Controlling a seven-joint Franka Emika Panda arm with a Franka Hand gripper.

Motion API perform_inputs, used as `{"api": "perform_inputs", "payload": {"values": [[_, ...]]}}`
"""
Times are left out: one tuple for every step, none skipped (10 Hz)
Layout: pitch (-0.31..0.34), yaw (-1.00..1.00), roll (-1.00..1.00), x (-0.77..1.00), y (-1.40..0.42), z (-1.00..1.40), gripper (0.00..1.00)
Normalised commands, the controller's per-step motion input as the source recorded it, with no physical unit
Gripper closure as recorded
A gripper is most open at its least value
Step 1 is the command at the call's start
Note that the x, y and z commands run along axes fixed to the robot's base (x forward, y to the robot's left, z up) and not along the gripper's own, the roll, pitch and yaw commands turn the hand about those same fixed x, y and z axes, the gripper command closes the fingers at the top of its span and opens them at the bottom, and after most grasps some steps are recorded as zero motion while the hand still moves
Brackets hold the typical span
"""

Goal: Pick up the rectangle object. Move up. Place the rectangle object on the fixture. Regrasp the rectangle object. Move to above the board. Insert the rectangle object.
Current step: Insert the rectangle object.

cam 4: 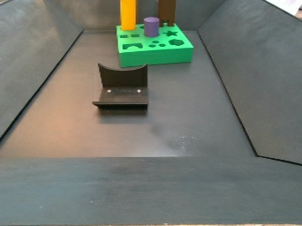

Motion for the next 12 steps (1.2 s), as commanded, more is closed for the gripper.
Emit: {"api": "perform_inputs", "payload": {"values": [[-0.104, -0.05, 0.50, 0.00, -0.48, -0.04, 1.00], [0.000, -0.10, 0.41, 0.11, -0.56, -0.62, 1.00], [0.144, -0.27, 0.27, 0.14, -0.33, -0.60, 1.00], [0.240, -0.33, 0.16, 0.43, -0.10, -0.62, 1.00], [0.251, -0.26, 0.17, 0.42, -0.11, -0.60, 1.00], [0.273, -0.21, 0.20, 0.36, -0.07, -0.53, 1.00], [0.140, 0.00, 0.15, 0.22, -0.14, -0.31, 1.00], [-0.004, 0.05, 0.07, 0.00, -0.13, 0.00, 1.00], [0.161, 0.00, 0.00, 0.22, 0.09, -0.41, 1.00], [0.336, -0.17, 0.00, 0.61, 0.36, -0.60, 1.00], [0.346, -0.39, 0.00, 0.39, 0.39, -0.54, 1.00], [0.346, -0.45, 0.00, 0.36, 0.26, -0.52, 1.00]]}}
